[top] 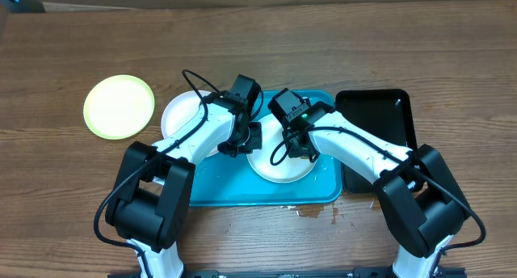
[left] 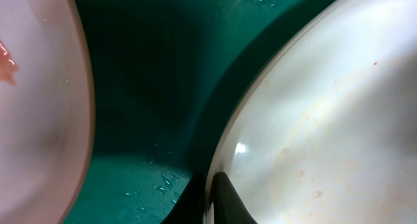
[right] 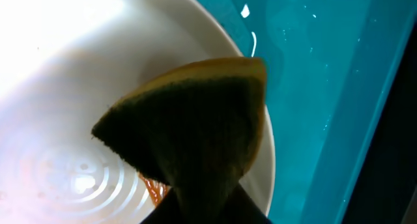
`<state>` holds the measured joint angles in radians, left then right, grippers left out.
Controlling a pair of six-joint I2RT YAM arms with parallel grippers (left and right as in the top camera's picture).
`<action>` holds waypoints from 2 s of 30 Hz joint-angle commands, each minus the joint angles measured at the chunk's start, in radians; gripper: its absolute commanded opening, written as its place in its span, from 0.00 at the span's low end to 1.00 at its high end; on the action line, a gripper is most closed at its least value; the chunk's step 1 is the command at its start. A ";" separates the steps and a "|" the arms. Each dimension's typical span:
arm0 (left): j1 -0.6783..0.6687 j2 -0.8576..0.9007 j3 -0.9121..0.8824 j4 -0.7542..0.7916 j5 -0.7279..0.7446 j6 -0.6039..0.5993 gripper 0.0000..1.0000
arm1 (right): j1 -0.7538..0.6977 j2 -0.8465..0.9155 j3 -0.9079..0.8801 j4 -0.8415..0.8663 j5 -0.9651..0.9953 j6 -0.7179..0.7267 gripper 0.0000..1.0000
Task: Clean dirty plates on tray and stack at the side
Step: 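Carry the sponge to the held white plate and wipe its surface, then return the sponge to the black tray, release it, raise the right gripper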
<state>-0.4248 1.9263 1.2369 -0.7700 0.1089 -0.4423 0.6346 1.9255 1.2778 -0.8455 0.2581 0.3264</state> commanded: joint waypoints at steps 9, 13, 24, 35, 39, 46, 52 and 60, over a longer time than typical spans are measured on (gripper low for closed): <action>-0.001 0.013 -0.010 -0.006 -0.004 -0.007 0.07 | -0.002 0.002 0.024 0.005 0.029 0.019 0.22; -0.001 0.013 -0.010 -0.007 -0.004 -0.007 0.08 | -0.002 0.002 0.024 0.015 0.032 0.018 0.18; -0.001 0.013 -0.010 -0.007 -0.004 -0.007 0.07 | -0.004 0.003 -0.021 0.037 0.034 0.015 0.07; -0.001 0.013 -0.010 -0.006 -0.004 -0.007 0.05 | -0.013 0.031 -0.048 0.037 -0.171 0.014 0.07; -0.001 0.013 -0.010 -0.003 -0.004 -0.007 0.04 | -0.013 0.031 -0.048 0.025 -0.273 0.014 0.07; -0.001 0.013 -0.010 -0.002 -0.004 -0.007 0.04 | -0.013 0.031 -0.048 0.025 -0.340 0.007 0.07; -0.001 0.013 -0.010 -0.003 -0.004 -0.007 0.04 | -0.032 0.031 -0.016 0.029 -0.478 -0.027 0.04; -0.001 0.013 -0.010 -0.003 -0.004 -0.006 0.07 | -0.175 0.016 0.167 -0.008 -0.764 -0.072 0.04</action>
<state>-0.4248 1.9266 1.2369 -0.7708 0.1123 -0.4419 0.5220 1.9583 1.3529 -0.8452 -0.3450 0.2825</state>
